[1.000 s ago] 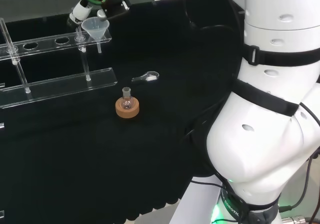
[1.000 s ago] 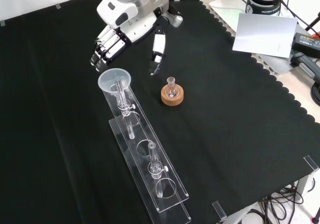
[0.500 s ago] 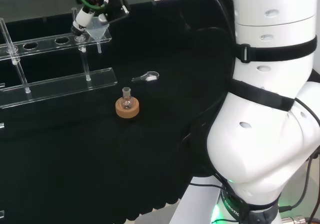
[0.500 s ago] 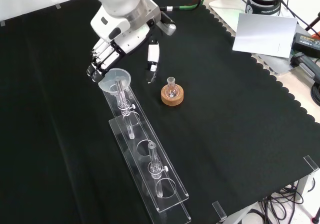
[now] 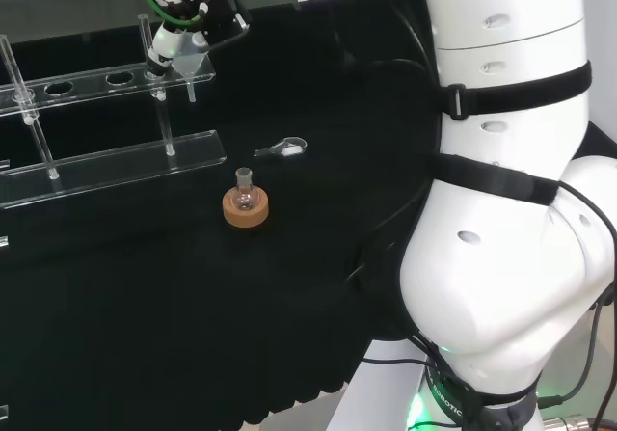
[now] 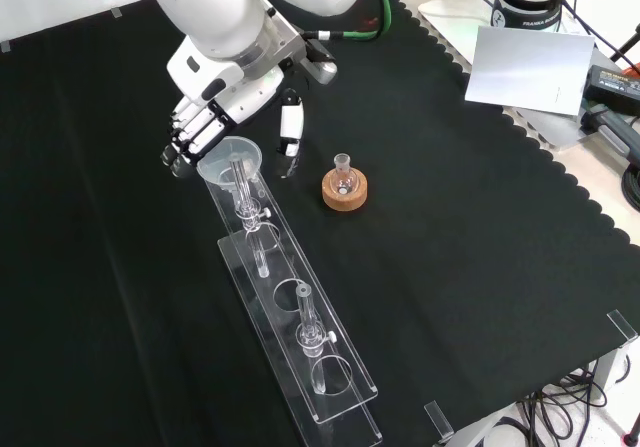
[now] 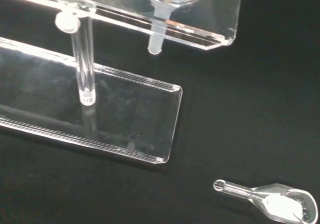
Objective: Pick up the funnel from the transparent funnel stand.
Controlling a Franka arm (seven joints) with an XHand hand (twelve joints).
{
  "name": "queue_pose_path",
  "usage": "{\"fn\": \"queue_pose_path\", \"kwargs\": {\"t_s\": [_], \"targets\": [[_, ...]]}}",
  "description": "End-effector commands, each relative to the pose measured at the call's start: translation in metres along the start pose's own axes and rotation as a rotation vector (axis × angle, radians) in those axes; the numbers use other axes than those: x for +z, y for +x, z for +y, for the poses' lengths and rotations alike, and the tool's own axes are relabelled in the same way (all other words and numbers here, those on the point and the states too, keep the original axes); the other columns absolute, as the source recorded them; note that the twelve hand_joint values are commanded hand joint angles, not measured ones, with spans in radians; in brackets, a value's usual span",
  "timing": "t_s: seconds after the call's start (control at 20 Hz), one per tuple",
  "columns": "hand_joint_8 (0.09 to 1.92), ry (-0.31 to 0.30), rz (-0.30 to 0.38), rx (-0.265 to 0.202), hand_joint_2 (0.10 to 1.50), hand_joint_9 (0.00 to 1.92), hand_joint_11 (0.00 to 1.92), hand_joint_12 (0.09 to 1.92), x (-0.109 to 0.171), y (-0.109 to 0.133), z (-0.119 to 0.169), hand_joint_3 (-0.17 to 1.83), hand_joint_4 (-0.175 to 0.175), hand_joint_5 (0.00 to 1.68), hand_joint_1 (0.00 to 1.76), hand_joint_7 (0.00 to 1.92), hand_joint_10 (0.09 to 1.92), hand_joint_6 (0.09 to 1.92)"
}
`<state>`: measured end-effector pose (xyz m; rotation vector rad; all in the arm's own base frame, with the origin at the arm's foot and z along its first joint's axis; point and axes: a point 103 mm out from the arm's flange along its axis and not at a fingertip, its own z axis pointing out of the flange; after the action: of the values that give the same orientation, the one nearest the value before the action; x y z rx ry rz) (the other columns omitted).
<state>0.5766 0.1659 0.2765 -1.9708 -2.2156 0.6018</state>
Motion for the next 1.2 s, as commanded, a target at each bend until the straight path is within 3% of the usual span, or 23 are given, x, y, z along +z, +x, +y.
{"fn": "queue_pose_path", "kwargs": {"t_s": [0.05, 0.45, 0.8, 1.0, 1.2], "targets": [[0.2, 0.022, -0.009, 0.007, 0.77, 0.02, 0.24, 1.52, 0.008, -0.008, 0.007, 0.17, -0.065, 0.0, 0.59, 0.0, 0.91, 0.09], [0.27, 0.049, -0.017, 0.009, 0.79, 0.04, 0.22, 1.52, 0.018, -0.014, 0.017, 0.19, -0.065, 0.0, 0.58, 0.0, 0.92, 0.09], [0.62, 0.057, -0.024, 0.004, 0.79, 0.22, 0.24, 1.5, 0.022, -0.014, 0.02, 0.22, -0.065, 0.08, 0.57, 0.0, 0.83, 0.09], [0.72, 0.025, -0.034, 0.006, 0.8, 0.34, 0.25, 1.49, 0.021, -0.015, 0.019, 0.25, -0.069, 0.16, 0.56, 0.07, 0.79, 0.09], [0.77, -0.033, -0.047, 0.026, 0.82, 0.52, 0.27, 1.45, 0.018, -0.015, 0.016, 0.29, -0.078, 0.32, 0.55, 0.27, 0.71, 0.09]]}}
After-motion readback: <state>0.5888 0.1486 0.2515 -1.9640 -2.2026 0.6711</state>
